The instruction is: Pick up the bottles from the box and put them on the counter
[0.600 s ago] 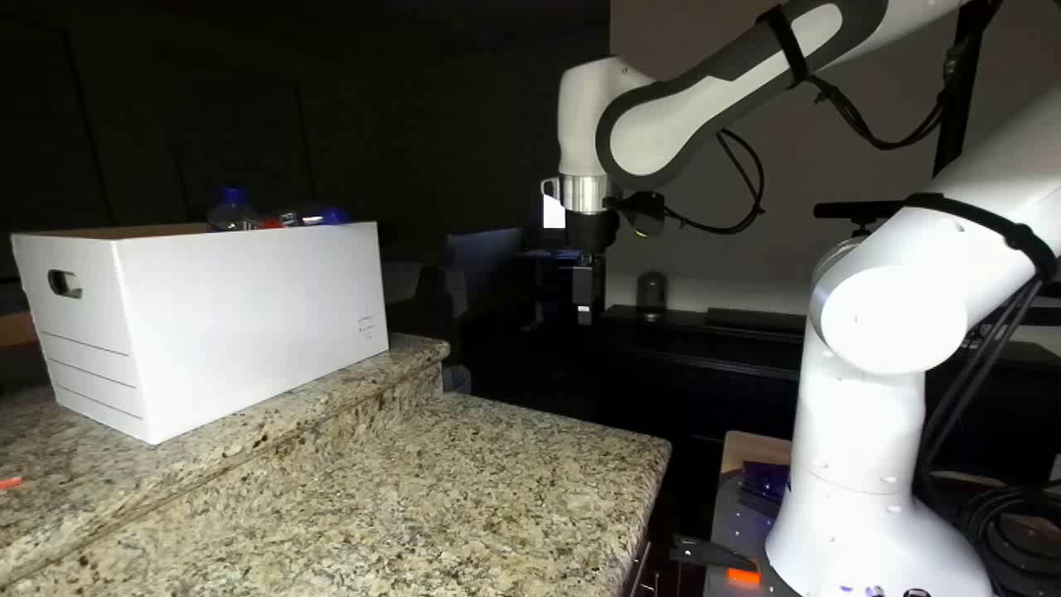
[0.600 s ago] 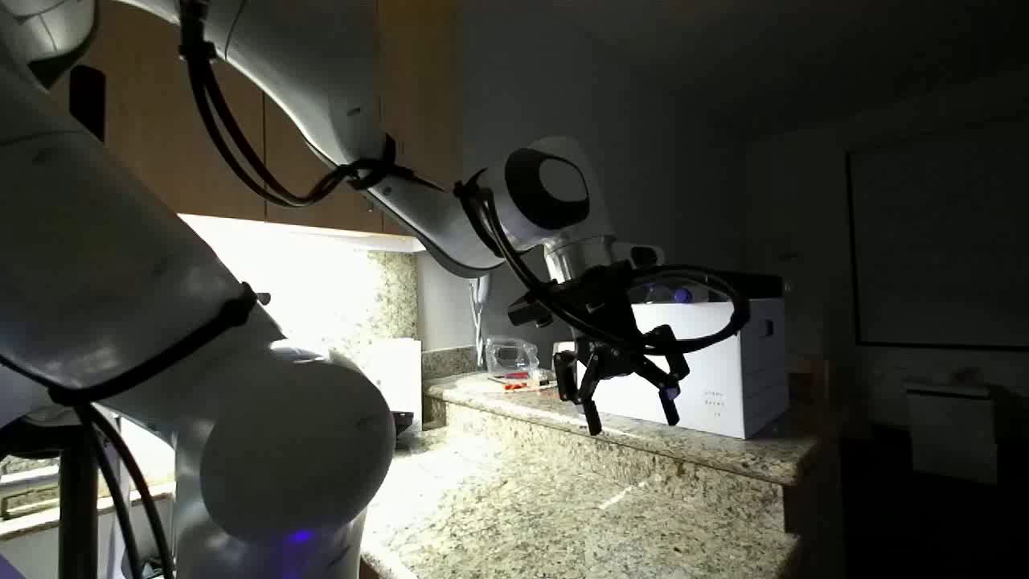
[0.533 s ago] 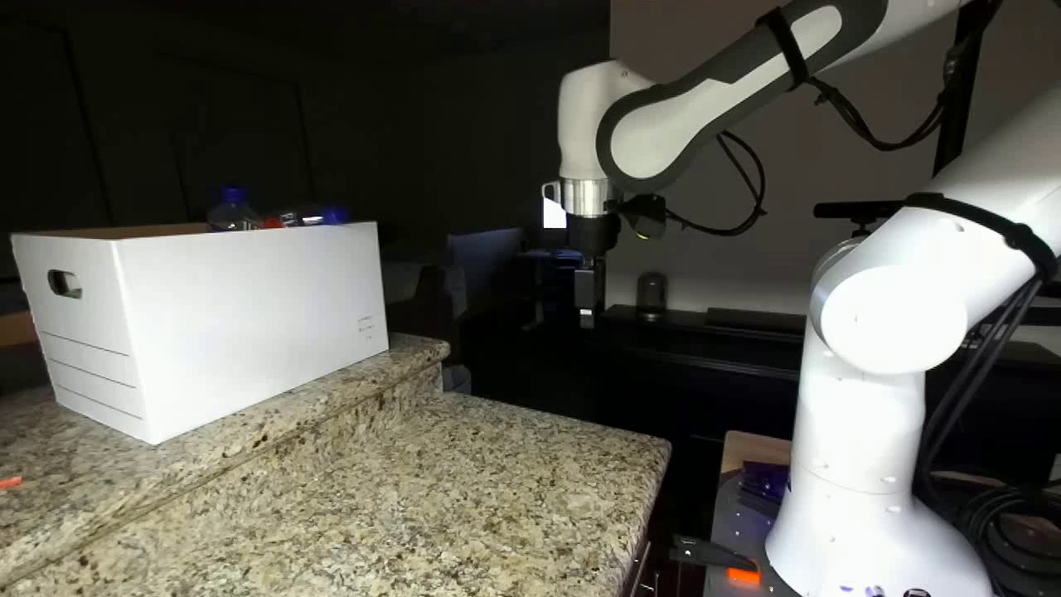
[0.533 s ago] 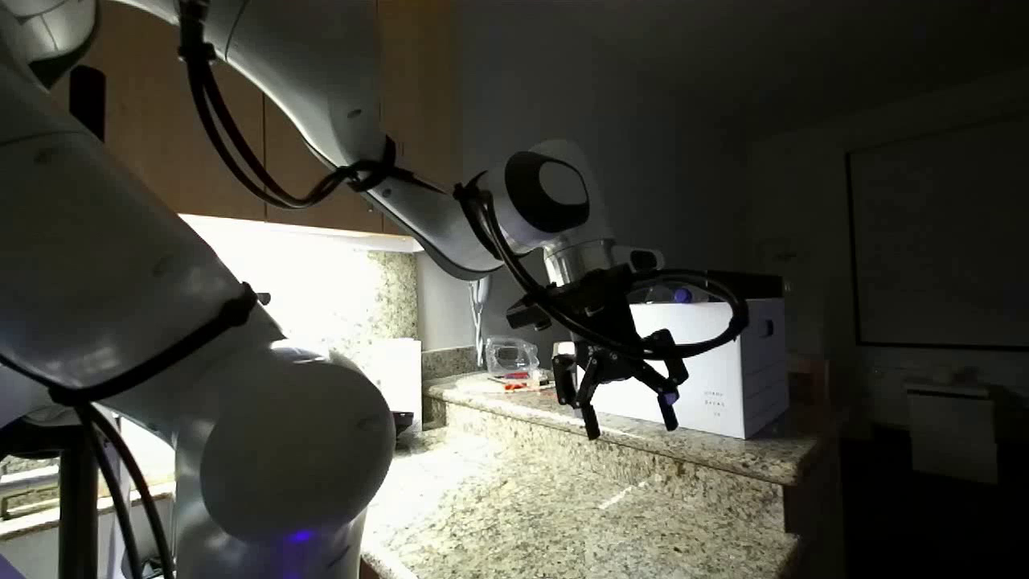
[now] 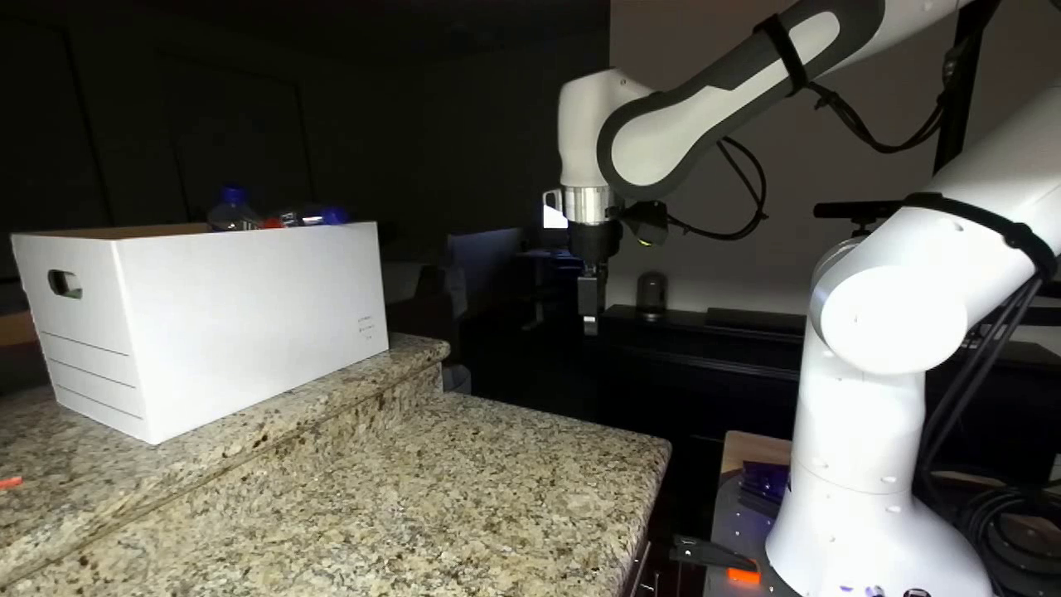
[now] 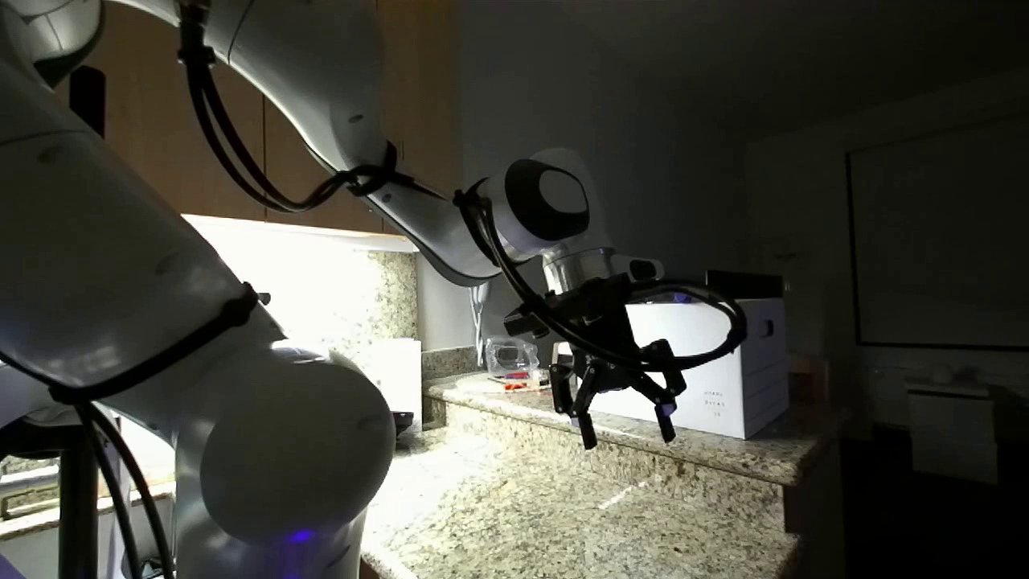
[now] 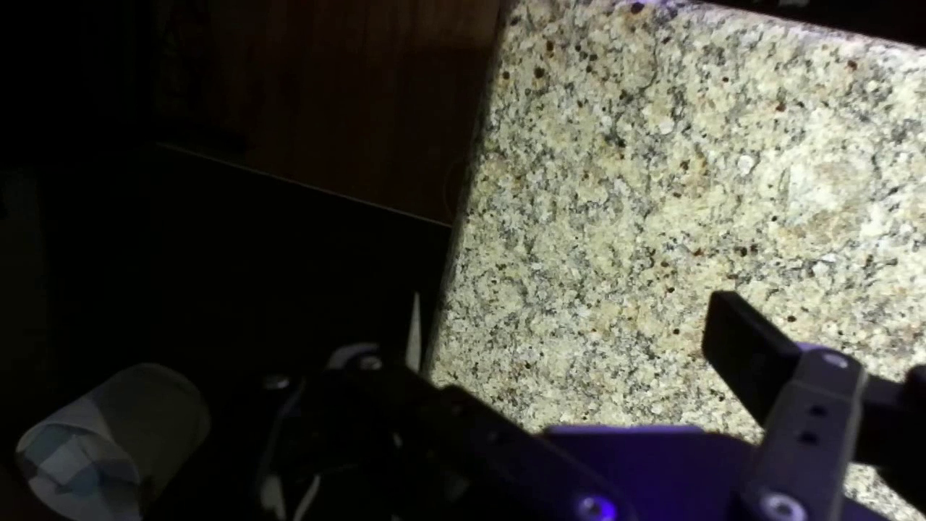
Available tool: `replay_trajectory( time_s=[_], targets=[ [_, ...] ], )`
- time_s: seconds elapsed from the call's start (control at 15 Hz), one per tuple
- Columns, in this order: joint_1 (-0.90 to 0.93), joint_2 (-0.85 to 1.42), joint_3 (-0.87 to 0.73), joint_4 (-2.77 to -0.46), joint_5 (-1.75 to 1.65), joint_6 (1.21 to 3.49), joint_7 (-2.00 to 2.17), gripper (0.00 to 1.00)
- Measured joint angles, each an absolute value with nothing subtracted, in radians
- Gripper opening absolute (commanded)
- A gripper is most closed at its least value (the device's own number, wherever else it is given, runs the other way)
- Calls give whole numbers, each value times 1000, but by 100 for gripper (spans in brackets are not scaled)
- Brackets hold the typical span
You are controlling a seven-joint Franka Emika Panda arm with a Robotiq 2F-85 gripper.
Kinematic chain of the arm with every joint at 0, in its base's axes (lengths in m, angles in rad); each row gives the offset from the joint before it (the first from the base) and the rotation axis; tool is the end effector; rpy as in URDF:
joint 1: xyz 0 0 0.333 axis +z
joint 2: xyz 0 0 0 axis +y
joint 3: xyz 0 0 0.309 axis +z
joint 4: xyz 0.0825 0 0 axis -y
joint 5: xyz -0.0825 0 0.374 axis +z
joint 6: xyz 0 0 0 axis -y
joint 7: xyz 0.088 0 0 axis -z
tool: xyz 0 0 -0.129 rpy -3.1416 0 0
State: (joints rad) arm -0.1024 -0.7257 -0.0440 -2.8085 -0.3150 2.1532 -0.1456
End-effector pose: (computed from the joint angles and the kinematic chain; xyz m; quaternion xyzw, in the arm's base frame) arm 0.3158 -0.0631 0.3869 0.9884 0.0862 0.0186 0.1233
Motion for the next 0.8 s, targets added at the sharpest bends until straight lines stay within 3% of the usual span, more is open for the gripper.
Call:
replay_trajectory(
  time_s=[0.8],
  targets=[
    [-99,-726,-48,-2791,-309,2160,-144,100]
  ],
)
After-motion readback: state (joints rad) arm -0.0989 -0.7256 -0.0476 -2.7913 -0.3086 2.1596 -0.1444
